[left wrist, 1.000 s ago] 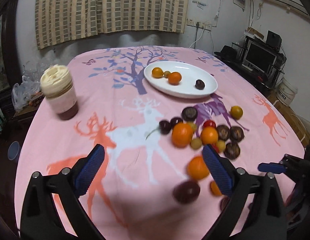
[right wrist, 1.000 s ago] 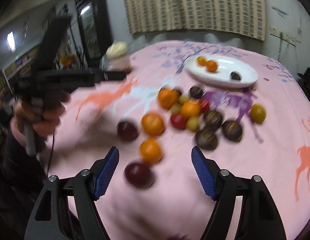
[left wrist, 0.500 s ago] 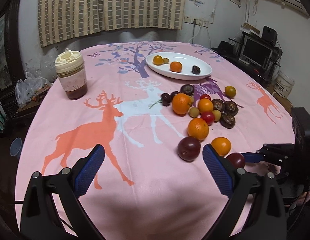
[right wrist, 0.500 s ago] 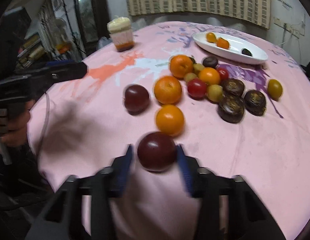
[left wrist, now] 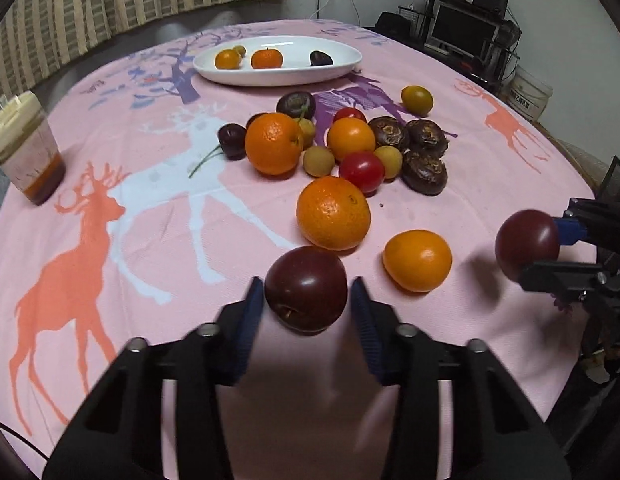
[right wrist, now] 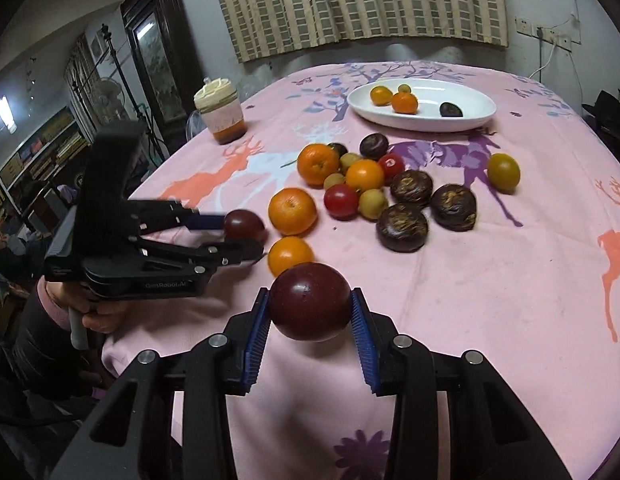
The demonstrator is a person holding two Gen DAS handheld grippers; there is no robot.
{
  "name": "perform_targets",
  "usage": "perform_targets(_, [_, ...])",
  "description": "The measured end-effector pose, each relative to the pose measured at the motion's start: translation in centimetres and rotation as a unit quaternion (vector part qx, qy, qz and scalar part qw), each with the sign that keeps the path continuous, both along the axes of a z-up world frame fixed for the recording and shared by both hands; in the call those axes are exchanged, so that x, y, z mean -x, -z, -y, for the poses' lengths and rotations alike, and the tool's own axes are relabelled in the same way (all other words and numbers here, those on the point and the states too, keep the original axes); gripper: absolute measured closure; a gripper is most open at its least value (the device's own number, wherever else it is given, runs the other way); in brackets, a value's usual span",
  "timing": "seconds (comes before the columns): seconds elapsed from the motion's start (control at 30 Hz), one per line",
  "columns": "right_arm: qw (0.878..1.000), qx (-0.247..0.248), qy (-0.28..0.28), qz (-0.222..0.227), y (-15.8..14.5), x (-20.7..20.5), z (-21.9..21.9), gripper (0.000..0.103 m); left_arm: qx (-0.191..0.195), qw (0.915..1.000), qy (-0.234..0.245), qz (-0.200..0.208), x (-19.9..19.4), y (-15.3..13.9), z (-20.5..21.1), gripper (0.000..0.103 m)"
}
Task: Organize fruits
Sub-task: 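Grasp a dark plum with each tool and release both onto the plate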
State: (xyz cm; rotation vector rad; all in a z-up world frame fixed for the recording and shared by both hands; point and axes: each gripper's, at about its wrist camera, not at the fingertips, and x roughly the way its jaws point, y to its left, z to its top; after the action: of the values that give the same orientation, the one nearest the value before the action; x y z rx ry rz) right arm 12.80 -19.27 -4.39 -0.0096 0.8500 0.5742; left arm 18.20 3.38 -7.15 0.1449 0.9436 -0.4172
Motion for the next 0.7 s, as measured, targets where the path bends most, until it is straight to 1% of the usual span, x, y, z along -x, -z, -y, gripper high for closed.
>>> perform_targets(0.1, [1.0,-0.003,0.006,0.005,-0.5,-1.2,0.7,0.063,0.006,1.0,-0.001,-0.006,0.0,-0.4,-0.5,0.066])
perform_targets(0.2, [1.0,-0.014,0.012,0.002,-1.5,-3.7,1.7,0.063,0.027,0.9996,0.001,-0.005,-1.2,-2.8,-1.2,0.066])
perform_targets(0.3, [0.999,-0.019,0.033,0.024,-3.3,-8.3,2.5,0.063,0.047,0.9987,-0.004,0.02,-4.8,-6.4,-1.3,0.066])
perform_targets(0.37, [0.998,-0.032,0.049,0.03,-4.1,-11.9,3.0,0.063,0.047,0.9981,-0.016,0.037,-8.8,-8.0,-0.5,0.066])
perform_targets(0.4, [0.997,-0.037,0.059,0.03,-4.3,-14.6,3.2,0.062,0.049,0.9977,-0.025,0.04,-11.4,-8.5,0.0,0.066])
perform_targets(0.47, [0.996,-0.042,0.073,0.028,-4.3,-19.4,3.2,0.062,0.049,0.9976,-0.032,0.036,-15.6,-8.7,1.4,0.066])
perform_targets(0.57, [0.994,-0.033,0.102,0.022,-3.4,-25.2,2.9,0.062,0.038,0.9982,-0.038,0.026,-21.9,-8.0,4.1,0.066])
perform_targets(0.63, [0.993,-0.027,0.111,0.017,-2.6,-27.5,2.6,0.062,0.026,0.9985,-0.047,0.012,-24.9,-6.9,5.4,0.066])
perform_targets(0.7, [0.994,-0.02,0.111,0.006,-1.7,-29.2,2.1,0.061,0.012,0.998,-0.063,0.002,-26.8,-5.9,6.2,0.065])
